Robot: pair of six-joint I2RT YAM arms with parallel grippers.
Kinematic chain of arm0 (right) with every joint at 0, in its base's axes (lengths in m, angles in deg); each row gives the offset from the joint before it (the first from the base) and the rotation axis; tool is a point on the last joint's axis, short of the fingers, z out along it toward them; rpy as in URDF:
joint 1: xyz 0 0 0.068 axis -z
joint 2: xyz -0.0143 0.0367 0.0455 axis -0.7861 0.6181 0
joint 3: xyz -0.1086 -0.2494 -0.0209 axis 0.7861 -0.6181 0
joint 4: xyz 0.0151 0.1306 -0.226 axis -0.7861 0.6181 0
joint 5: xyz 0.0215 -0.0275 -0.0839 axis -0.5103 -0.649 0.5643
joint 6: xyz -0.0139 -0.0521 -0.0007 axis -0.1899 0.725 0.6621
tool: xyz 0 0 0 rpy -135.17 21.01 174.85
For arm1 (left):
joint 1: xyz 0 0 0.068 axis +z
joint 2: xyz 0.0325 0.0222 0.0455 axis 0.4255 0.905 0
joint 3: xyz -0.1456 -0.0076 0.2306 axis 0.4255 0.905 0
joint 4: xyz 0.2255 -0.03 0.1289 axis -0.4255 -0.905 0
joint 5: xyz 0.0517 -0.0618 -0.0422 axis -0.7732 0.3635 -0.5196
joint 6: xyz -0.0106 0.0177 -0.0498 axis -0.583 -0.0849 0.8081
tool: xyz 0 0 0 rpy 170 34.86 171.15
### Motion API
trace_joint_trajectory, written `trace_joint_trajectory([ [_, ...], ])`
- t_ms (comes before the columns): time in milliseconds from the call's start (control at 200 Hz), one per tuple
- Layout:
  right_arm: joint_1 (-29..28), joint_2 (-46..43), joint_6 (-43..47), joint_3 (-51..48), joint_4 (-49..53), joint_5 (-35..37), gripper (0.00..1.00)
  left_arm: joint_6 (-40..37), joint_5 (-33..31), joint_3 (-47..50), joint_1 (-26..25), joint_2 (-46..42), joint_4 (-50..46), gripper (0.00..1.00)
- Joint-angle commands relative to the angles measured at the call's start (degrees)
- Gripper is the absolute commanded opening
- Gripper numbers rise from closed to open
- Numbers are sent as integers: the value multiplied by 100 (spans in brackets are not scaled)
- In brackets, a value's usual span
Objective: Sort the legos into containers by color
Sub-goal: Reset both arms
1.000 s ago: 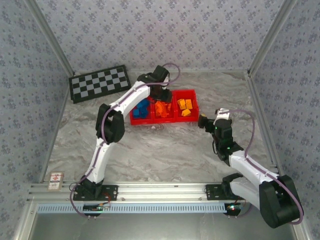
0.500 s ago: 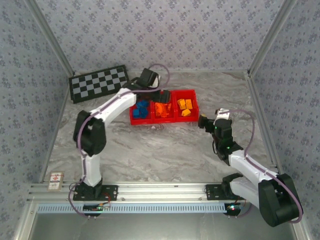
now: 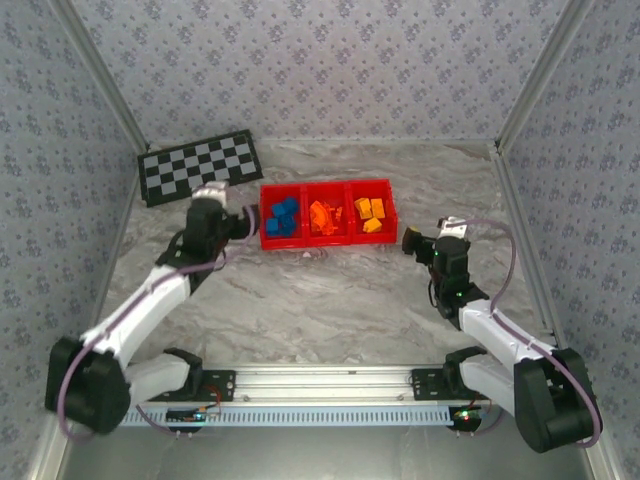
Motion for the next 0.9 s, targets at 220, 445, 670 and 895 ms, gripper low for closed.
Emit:
trace_joint_trajectory([
  [220,445,-887,993,-422,37,881,100,-616,-1605,2129,616,-2216,1654,100],
  [445,868,171,1409,-669,-1006,537,100,-567,-1293,2934,1278,-2142,2205,100],
  [670,1049,1595,1655,-280,-2338,-127,100,-527,-680,3035,1894,-916,3030,100],
  [895,1588,3007,1734,110,-3088,-963,100,-1046,260,2121,2036,1101,3824,100],
])
